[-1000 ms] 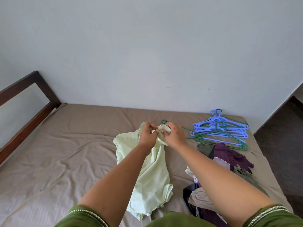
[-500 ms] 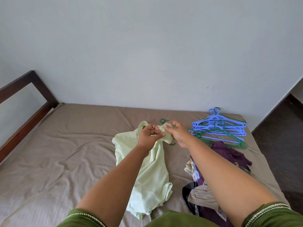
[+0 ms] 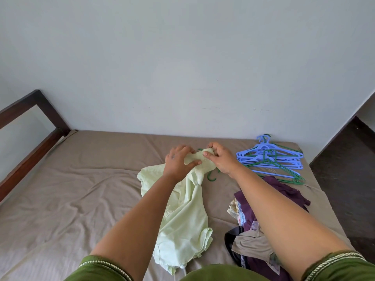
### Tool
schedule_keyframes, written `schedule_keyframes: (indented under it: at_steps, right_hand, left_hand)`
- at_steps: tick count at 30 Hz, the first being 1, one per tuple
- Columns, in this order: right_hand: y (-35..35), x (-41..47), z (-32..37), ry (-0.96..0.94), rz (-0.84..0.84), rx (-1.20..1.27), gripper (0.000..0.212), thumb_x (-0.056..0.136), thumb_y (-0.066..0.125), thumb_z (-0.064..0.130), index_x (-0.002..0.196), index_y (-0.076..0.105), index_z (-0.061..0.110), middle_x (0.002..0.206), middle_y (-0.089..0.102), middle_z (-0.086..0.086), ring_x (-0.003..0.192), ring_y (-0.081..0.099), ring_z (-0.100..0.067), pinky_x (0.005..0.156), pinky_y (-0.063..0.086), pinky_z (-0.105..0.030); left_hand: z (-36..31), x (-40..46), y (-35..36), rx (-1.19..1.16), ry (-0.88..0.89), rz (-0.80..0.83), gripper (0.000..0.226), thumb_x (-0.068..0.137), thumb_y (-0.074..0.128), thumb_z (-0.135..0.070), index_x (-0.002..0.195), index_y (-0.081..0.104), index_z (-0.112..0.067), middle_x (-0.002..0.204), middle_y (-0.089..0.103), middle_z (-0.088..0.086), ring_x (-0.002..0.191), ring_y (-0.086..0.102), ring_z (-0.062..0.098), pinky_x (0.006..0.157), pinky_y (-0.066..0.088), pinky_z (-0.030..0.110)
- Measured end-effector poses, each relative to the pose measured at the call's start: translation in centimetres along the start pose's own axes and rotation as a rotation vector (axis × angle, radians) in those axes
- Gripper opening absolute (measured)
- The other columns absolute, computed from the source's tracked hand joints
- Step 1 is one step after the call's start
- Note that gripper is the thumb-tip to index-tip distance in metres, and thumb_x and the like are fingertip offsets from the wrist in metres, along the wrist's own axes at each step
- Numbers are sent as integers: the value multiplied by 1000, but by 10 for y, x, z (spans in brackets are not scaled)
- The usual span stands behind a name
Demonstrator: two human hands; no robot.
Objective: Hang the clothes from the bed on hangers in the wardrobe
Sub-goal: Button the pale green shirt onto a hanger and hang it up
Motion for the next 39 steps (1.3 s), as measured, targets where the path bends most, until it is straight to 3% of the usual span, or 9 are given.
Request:
schedule_keyframes:
  at_steps: [3,7,10,15,19,24,29,32,39]
  right_hand:
    - [-1,-2,2,-8,27,-31,36,80,77,14,104,51,13,69,63,7,57,55,-4,52,46,-18]
    - [-2,1,2,-1,8,-14,48,75,82,13,115,57,19,88,70,-1,78,67,-13,68,55,-22]
    - [-3,3,-2,2,-6,-27,37,71,85,18,99,63,10,88,73,-5,82,69,-19,74,56,-37]
    - [0,1,2,-74,18,-190,49,66,88,15,100,54,17,87,68,1,74,58,-11,71,49,-26]
    - [1,-2,-1,-226,-236,-236,50,56,93,22,92,58,15,82,52,15,71,46,3,65,37,-6]
    - [11,1,-7,-158,-158,-88,20,70,84,12,76,67,19,71,64,12,62,57,3,68,49,-19]
    - [18,1,-5,-159,-188,-91,14,78,79,17,74,70,26,73,68,10,70,64,-11,75,56,-33]
    - [18,-2,2,-128,-188,-113,22,70,85,28,77,71,13,71,68,8,64,60,-3,66,50,-16]
    - [17,-3,12,-190,-254,-335,23,80,77,30,73,69,10,65,66,7,60,58,-6,59,45,-17]
  left_hand:
    - [-3,6,-3,-96,-50,67,21,88,67,-36,88,55,-19,79,58,-13,77,55,17,72,38,30]
    - [-8,7,-5,-271,-127,125,17,91,64,-29,99,62,-14,88,67,-1,82,60,21,73,48,34]
    - [-8,8,-4,-388,-210,149,23,90,66,-36,92,68,-14,77,66,1,71,60,21,70,49,35]
    - [-12,11,1,-270,-216,200,31,83,70,-43,75,66,-14,54,50,-13,53,43,10,55,35,25]
    - [-7,13,11,-366,-348,206,38,90,61,-38,92,65,0,71,58,7,64,53,19,64,51,43]
    - [-13,4,16,-919,-639,248,28,98,55,-29,99,64,-2,94,68,17,87,64,29,87,52,48]
    - [-13,-5,24,-1095,-712,165,34,100,51,-31,111,61,0,106,65,19,99,62,32,98,46,51]
    - [-10,-8,30,-1029,-675,88,32,96,57,-33,106,65,-4,111,67,21,99,63,29,96,48,50]
    - [-5,-8,25,-1105,-597,157,20,97,57,-23,89,63,-5,72,66,-1,65,64,10,63,50,26]
Point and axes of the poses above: each hand's wrist, its own x-axis towards the middle knuckle, its own y-axis out of the palm, z = x × y, the point moved 2 cm from there along x, towards the middle knuckle
